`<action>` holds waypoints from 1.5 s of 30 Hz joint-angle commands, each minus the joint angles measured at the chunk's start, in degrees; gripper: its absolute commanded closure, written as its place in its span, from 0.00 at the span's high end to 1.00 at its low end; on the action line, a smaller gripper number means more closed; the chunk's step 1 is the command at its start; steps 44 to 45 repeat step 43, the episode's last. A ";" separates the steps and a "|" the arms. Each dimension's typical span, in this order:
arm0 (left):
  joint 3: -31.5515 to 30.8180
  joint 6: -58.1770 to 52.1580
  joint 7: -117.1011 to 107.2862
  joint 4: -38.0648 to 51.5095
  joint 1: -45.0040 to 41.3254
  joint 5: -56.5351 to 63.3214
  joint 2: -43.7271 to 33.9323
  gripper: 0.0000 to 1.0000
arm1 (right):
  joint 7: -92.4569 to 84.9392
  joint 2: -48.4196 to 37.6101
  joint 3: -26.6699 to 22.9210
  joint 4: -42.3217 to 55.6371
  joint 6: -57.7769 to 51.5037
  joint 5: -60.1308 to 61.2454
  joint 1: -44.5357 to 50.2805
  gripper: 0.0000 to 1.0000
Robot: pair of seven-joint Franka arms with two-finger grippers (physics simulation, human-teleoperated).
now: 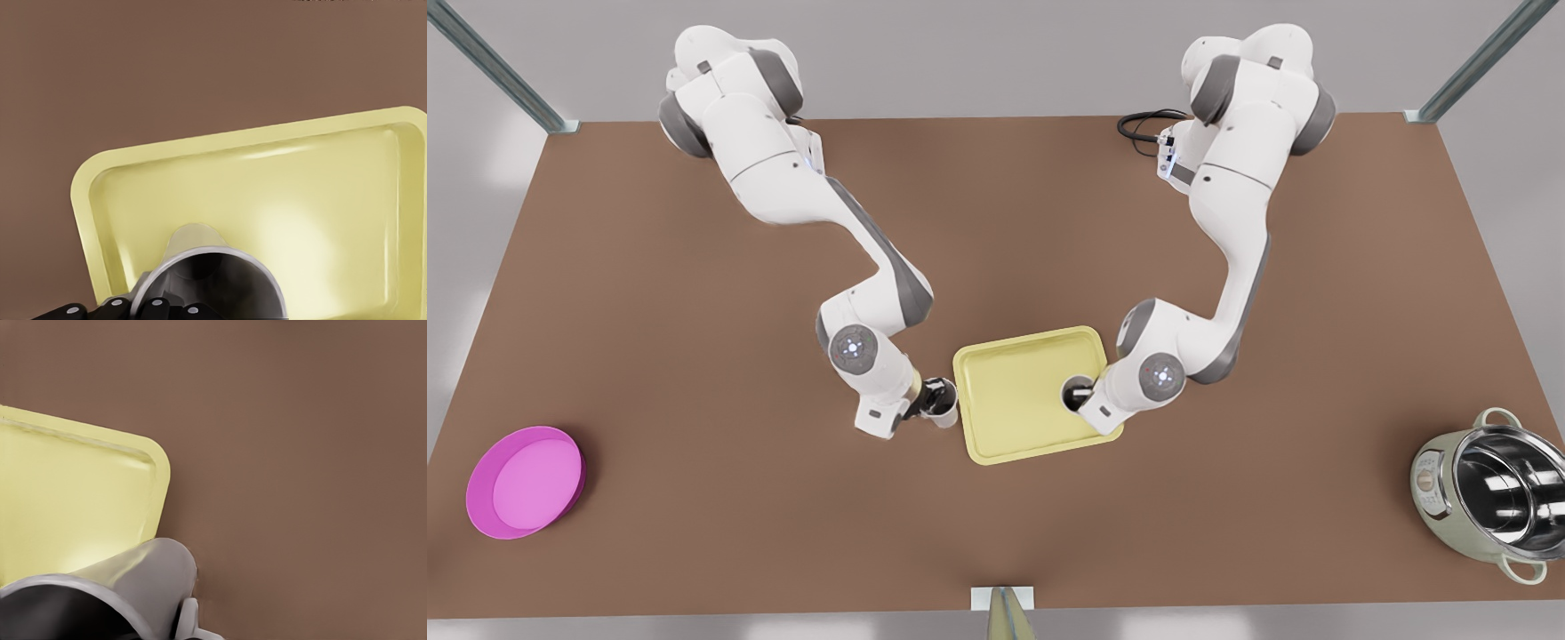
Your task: Use both arms to respectively pick up the white IKEA cups from the middle-left and middle-right positions, then place the white IKEA cups onto the middle-middle tray, ensuring that the cups remain upright and do not tip over
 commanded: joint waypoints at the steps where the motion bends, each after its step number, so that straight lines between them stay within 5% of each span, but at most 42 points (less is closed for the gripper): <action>1: -0.09 2.69 -13.72 0.07 0.01 -0.10 0.22 0.26 | 27.66 0.20 -0.08 0.03 5.38 -0.19 2.45 0.21; 2: -0.01 2.69 -13.63 0.07 0.01 -0.02 0.39 0.39 | 29.33 0.55 0.00 -0.14 5.91 -0.19 3.68 0.21; 3: -0.01 2.69 -13.46 0.07 0.01 -0.02 0.48 0.64 | 31.70 0.90 0.00 -0.23 6.79 -0.19 4.91 0.21; 6: -0.01 3.31 -13.37 0.07 0.10 -0.02 0.83 1.00 | 32.50 3.19 0.00 0.03 9.60 0.16 6.67 0.21; 11: -0.09 2.43 -13.55 -0.45 0.36 -0.10 0.48 1.00 | 32.41 5.65 0.00 0.12 11.62 0.07 7.37 0.21; 12: -0.09 1.29 -13.37 -0.54 0.63 -0.02 0.13 1.00 | 32.41 6.00 0.00 0.12 11.98 0.07 7.37 0.28; 14: -2.29 -0.03 -13.37 -0.80 2.91 1.91 -0.05 1.00 | 32.41 6.09 0.00 0.03 12.77 -0.45 7.81 1.00; 23: -5.63 -7.76 -14.95 0.16 5.64 3.06 -2.77 1.00 | 31.97 5.39 0.00 -0.14 12.33 -0.28 7.63 1.00; 28: -5.54 -46.59 -7.08 25.74 11.79 11.57 -6.27 1.00 | 27.77 -3.05 -0.17 -2.08 -0.66 -0.37 3.16 1.00; 29: -5.02 -48.20 5.68 24.17 12.84 13.96 -12.96 1.00 | 17.66 -3.58 -0.44 -1.90 -5.59 -0.37 -2.20 1.00; 30: -4.58 -37.15 15.89 6.89 16.62 12.56 -24.54 1.00 | 11.76 -3.49 -0.52 -1.90 -8.41 -0.37 -7.30 1.00; 31: -4.75 -33.24 17.48 -0.90 16.97 12.72 -29.32 1.00 | 10.88 -3.05 -0.53 -1.99 -11.30 -0.45 -13.09 1.00; 35: -4.75 -38.18 16.86 1.66 17.33 12.46 -28.79 1.00 | -10.04 -9.37 -1.14 -1.55 -18.08 -7.84 -28.31 1.00; 39: -4.58 -37.91 17.04 1.66 17.85 12.82 -27.73 1.00 | -11.80 -25.98 -1.14 -3.74 -32.92 -6.61 -29.63 1.00; 45: -4.84 -38.44 17.04 1.66 17.68 12.64 -27.82 1.00 | -10.22 -29.68 -1.84 -1.37 -40.58 -7.22 -29.81 1.00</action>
